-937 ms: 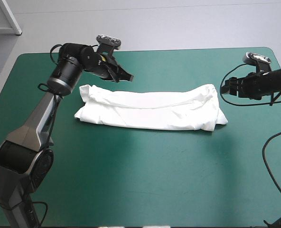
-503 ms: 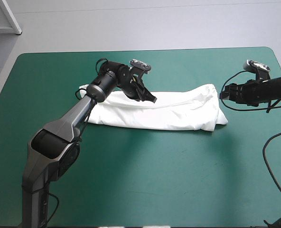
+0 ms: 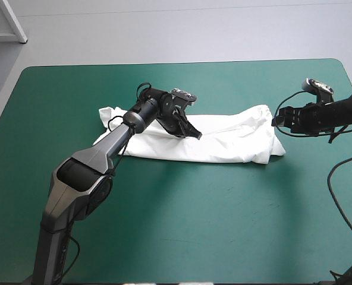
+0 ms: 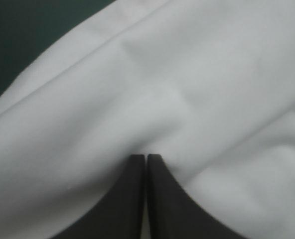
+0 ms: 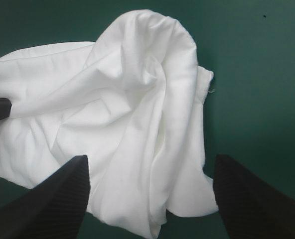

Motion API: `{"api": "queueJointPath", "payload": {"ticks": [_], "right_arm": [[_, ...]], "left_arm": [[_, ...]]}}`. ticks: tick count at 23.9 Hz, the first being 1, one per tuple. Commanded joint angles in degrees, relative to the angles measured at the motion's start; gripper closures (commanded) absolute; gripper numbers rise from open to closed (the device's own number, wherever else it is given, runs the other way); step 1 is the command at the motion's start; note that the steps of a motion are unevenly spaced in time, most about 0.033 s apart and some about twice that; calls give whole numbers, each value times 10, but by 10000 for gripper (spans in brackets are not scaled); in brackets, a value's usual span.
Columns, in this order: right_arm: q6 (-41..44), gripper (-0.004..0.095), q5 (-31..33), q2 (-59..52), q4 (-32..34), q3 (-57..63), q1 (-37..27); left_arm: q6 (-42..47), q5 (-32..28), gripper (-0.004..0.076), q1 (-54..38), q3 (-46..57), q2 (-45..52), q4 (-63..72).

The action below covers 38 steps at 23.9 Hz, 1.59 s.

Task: Fold the cloth

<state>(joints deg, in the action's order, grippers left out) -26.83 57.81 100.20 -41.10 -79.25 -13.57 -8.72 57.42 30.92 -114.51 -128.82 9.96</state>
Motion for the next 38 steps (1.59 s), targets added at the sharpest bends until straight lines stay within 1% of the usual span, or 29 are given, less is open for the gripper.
{"api": "queueJointPath", "payload": {"ticks": [1,3,6,10,13,14,15,17,20,21,26,30,33,34,38], "right_arm": [[-3,260,4,0,-38,-12,-4],[-3,260,16,31,-43,-12,0],[-4,260,16,51,-43,-12,14],[-6,260,0,74,-41,-12,46],[4,260,-26,90,-37,-12,87],[10,277,-34,94,-32,-12,100],[13,312,-40,95,-32,-12,111],[14,484,-52,96,-29,-12,130],[13,856,-68,96,-31,-12,149],[11,912,-69,96,-31,-12,150],[13,921,-72,80,-19,-21,150],[36,921,-63,57,-5,-57,150],[57,921,-29,38,-12,-117,150],[77,921,-7,33,-15,-157,151],[98,921,29,32,-27,-229,165]], "left_arm": [[5,-8,705,3,-12,18,8],[5,-15,705,3,-11,15,8],[5,-21,705,3,-11,15,9],[5,-22,705,3,-11,15,11],[5,-19,704,3,-11,15,11],[5,-19,705,3,-11,15,11],[5,-19,705,3,-11,15,11],[5,-19,705,3,-11,15,11],[4,-19,705,3,-11,15,10],[4,-20,704,3,-11,15,10],[4,-24,705,3,-11,15,6],[4,-27,705,3,-11,15,6],[4,-30,705,3,-11,15,6],[4,-33,705,3,-11,15,6],[4,-32,705,3,-11,15,6]]}}
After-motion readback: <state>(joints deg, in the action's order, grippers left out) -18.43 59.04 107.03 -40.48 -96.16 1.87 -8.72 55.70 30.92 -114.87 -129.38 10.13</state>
